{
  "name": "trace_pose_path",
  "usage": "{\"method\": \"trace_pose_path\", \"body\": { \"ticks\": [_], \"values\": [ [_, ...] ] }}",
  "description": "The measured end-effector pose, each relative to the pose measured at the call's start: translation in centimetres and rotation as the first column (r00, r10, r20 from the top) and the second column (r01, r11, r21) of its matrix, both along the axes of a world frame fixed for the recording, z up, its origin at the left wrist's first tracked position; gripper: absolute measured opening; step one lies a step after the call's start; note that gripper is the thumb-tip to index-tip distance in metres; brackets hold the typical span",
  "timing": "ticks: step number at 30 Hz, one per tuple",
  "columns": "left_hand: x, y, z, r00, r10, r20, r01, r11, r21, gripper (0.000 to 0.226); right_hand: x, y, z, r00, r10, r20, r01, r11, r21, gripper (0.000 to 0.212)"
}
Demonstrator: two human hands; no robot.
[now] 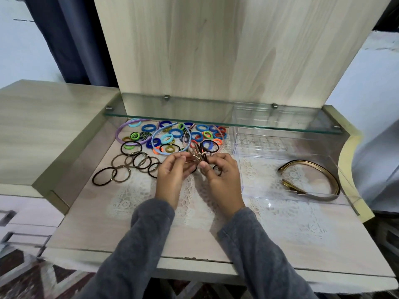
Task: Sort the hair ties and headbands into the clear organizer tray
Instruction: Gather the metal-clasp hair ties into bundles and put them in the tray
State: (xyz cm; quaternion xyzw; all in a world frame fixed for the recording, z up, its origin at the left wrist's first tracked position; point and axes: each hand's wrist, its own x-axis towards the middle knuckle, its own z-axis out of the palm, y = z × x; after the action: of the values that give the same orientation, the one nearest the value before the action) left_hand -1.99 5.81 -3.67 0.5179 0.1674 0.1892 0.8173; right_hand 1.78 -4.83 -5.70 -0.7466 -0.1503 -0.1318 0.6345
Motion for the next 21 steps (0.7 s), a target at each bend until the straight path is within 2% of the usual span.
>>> {"method": "trace_pose_path", "body": {
  "ticks": [2, 5, 11, 17, 21],
  "values": [
    [-0.1, 0.0, 0.1, 1.0, -0.026, 0.005, 0.026, 0.999, -0.037, 0.023, -0.2, -0.1, 0.2, 1.0, 0.006, -0.005, -0.006, 0.999, 0.038, 0.024],
    [-0.5, -0.1, 0.4, 0.998, -0.064, 0.008, 0.064, 0.997, -0.049, 0.024, -0.4, -0.3, 0.2, 0.999, 0.03, -0.031, -0.028, 0.998, 0.065, 0.017],
    [-1.0, -0.1, 0.6, 0.993, -0.113, 0.01, 0.113, 0.975, -0.19, 0.024, -0.9, -0.5, 0.3, 0.995, 0.096, -0.017, -0.096, 0.995, -0.035, 0.007],
    [-0.8, 0.6, 0.8, 0.982, -0.186, 0.021, 0.182, 0.923, -0.338, 0.042, -0.8, -0.2, 0.2, 0.99, 0.139, -0.031, -0.14, 0.99, -0.029, 0.008],
    [-0.9, 0.7, 1.0, 0.974, -0.218, 0.058, 0.224, 0.91, -0.349, 0.051, -0.8, -0.1, 0.1, 0.988, 0.15, -0.03, -0.151, 0.988, -0.038, 0.011]
  ]
}}
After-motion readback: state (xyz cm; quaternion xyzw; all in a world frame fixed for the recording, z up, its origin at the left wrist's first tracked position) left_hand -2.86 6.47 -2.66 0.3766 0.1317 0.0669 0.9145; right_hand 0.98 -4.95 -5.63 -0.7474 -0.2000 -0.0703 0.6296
